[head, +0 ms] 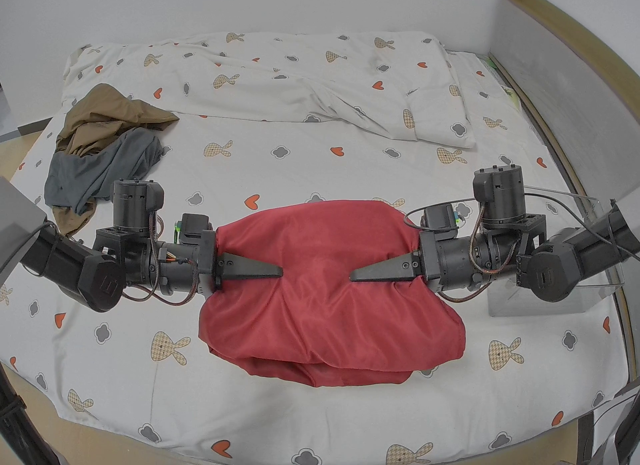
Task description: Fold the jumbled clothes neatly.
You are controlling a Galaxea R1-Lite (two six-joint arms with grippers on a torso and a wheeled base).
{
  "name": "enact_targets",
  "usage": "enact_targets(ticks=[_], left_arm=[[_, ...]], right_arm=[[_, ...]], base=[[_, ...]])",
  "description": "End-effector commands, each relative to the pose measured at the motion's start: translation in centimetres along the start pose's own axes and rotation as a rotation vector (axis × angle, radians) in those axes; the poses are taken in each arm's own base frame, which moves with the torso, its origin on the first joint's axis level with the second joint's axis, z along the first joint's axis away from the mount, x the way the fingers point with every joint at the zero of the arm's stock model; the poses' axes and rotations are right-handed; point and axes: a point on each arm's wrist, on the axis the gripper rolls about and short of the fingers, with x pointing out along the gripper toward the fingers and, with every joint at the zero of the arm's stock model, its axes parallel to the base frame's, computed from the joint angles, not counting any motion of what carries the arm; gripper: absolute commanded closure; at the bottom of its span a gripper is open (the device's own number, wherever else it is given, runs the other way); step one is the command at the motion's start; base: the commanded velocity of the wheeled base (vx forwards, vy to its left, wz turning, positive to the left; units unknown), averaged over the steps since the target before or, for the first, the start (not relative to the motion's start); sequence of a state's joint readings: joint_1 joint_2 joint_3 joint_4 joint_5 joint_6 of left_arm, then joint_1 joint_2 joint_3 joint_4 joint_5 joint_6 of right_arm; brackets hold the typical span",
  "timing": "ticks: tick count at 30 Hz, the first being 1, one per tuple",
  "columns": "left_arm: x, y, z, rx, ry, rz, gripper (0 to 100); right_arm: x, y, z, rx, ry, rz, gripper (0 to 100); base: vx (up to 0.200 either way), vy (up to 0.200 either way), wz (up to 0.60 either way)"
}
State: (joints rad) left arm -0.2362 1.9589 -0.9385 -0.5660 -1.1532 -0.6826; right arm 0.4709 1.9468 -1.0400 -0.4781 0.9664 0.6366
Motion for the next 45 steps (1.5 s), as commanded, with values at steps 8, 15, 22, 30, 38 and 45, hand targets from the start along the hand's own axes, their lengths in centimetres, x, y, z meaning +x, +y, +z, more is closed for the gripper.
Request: enact_targets(ticks=[8,15,22,30,38,45], left_arm=[[0.4,0.1,0.0,-0.001,0.011,-0.004,100],[0.5,0.1,-0.1,0.000,0.013,-0.006,100],[0.7,-0.3,-0.1,0.010,0.017,-0.012,100],[0.7,-0.2,-0.1,0.007,0.018,-0.011,100],[1.0,-0.3,-0.2,0.010,0.024,-0.015,100],[1.1,-0.3,-0.3,0.006,0.028,-0.015,100]], right_arm=[[-0.1,0.0,0.0,0.000,-0.003,-0.001,100],[-0.3,0.1,0.0,-0.002,-0.007,-0.002,100],[-0.7,0.8,-0.1,-0.004,-0.009,-0.002,100],[-1.0,1.2,-0.2,0.003,-0.016,-0.022,100],[-1.0,1.2,-0.2,0.003,-0.017,-0.023,100],[-1.0,1.2,-0.2,0.003,-0.016,-0.022,100]], base=[[0.000,-0.200,0.00],[0.000,-0.200,0.00],[0.000,0.000,0.00],[0.000,0.000,0.00],[0.000,0.000,0.00],[0.000,-0.171,0.00]])
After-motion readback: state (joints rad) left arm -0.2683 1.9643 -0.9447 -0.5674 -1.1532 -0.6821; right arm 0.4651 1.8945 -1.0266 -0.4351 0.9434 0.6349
